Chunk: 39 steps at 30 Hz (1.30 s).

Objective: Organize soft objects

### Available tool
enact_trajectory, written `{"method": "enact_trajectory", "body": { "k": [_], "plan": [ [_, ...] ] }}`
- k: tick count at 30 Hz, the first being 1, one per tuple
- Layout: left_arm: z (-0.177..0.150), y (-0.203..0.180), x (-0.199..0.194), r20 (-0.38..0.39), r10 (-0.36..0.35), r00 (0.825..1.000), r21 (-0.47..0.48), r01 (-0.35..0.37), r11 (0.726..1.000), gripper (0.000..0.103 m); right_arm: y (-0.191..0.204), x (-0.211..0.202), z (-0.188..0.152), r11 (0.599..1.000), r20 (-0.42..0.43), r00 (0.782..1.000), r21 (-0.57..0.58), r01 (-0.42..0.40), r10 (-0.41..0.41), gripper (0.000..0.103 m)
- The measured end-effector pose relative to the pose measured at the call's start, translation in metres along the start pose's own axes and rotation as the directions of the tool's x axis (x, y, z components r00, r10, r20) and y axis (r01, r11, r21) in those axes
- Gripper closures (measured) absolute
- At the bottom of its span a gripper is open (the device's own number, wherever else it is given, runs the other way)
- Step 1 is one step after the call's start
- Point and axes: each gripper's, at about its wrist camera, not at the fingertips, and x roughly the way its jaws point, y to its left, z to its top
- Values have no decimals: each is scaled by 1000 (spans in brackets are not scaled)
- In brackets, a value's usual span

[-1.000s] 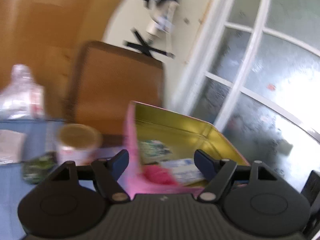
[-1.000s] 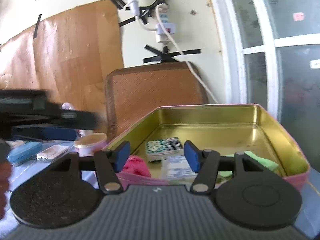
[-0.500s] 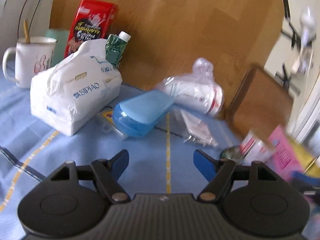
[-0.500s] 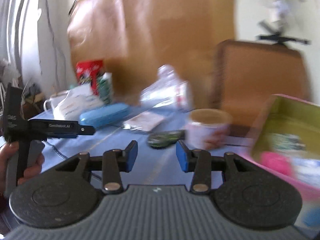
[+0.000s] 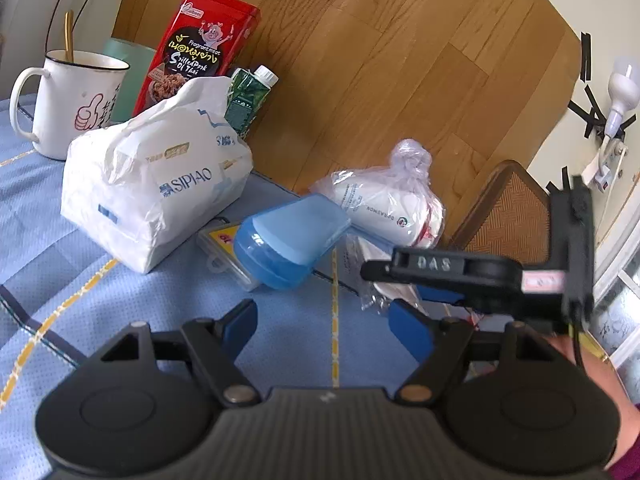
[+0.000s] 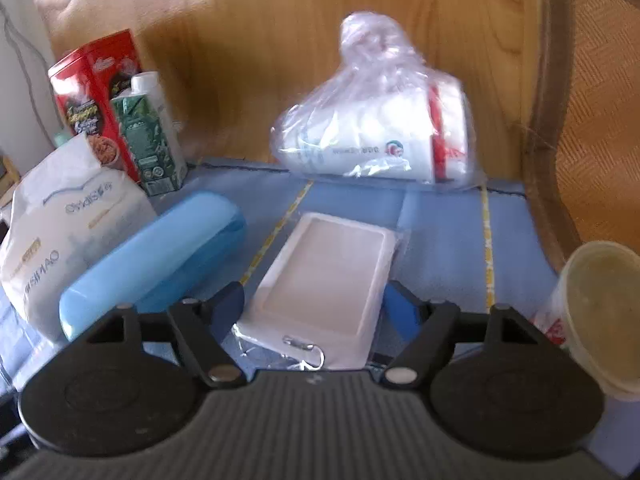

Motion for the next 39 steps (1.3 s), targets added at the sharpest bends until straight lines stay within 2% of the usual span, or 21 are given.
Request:
{"method": "enact_trajectory", "body": {
  "k": [3, 9, 12, 14, 16, 18, 20, 23, 26, 29, 30, 31, 32, 35, 36, 39],
  "plan": [
    [1, 2, -1, -1, -7, 1000, -13, 7, 1000, 29, 3, -15, -11, 998, -17, 999, -25, -51, 51, 27],
    [-1, 3, -3, -8, -38, 999, -20, 37, 999, 29, -8, -94, -74, 982, -2, 991, -134, -134, 135, 32],
    [-5, -7, 0, -50, -86, 995, 37, 88, 995, 29, -17, -134, -109, 978, 28, 991, -166, -128, 134, 32],
    [-10, -19, 2, -94, -123, 988, 90, 132, 987, 29, -22, -158, -136, 978, 62, 993, -193, -84, 97, 31],
    [-18, -31, 2, -146, -170, 975, 97, 185, 978, 29, -30, -182, -160, 978, 107, 992, -204, -39, 62, 26],
    [-30, -45, -1, -194, -237, 952, 66, 253, 965, 29, -38, -197, -175, 983, 138, 989, -180, -18, 43, 19],
    [-44, -63, -4, -260, -295, 920, 39, 315, 948, 29, -45, -204, -183, 989, 147, 988, -144, -21, 43, 18],
    [-63, -92, -14, -330, -325, 886, 67, 366, 928, 31, -52, -207, -189, 994, 148, 987, -97, -50, 65, 18],
    [-79, -116, -23, -392, -285, 875, 139, 363, 921, 31, -54, -209, -194, 993, 149, 985, -94, -78, 91, 16],
    [-96, -132, -20, -456, -247, 855, 169, 356, 919, 38, -56, -209, -201, 989, 138, 984, -116, -95, 111, 17],
    [-101, -137, -23, -436, -233, 869, 202, 347, 916, 43, -57, -205, -202, 988, 124, 985, -116, -103, 118, 19],
    [-104, -142, -22, -436, -217, 873, 234, 343, 910, 45, -56, -208, -206, 988, 147, 983, -126, -90, 109, 29],
    [-106, -147, -22, -429, -202, 880, 254, 332, 908, 53, -53, -207, -207, 987, 155, 983, -146, -72, 95, 35],
    [-99, -158, -19, -423, -210, 881, 239, 332, 913, 53, -53, -210, -206, 986, 191, 979, -161, -35, 66, 37],
    [-93, -163, -21, -413, -234, 880, 241, 353, 904, 53, -56, -213, -206, 986, 218, 974, -165, -20, 57, 37],
    [-76, -193, -26, -375, -298, 878, 280, 414, 866, 53, -67, -233, -199, 987, 336, 942, -156, 42, 14, 37]
  ]
}}
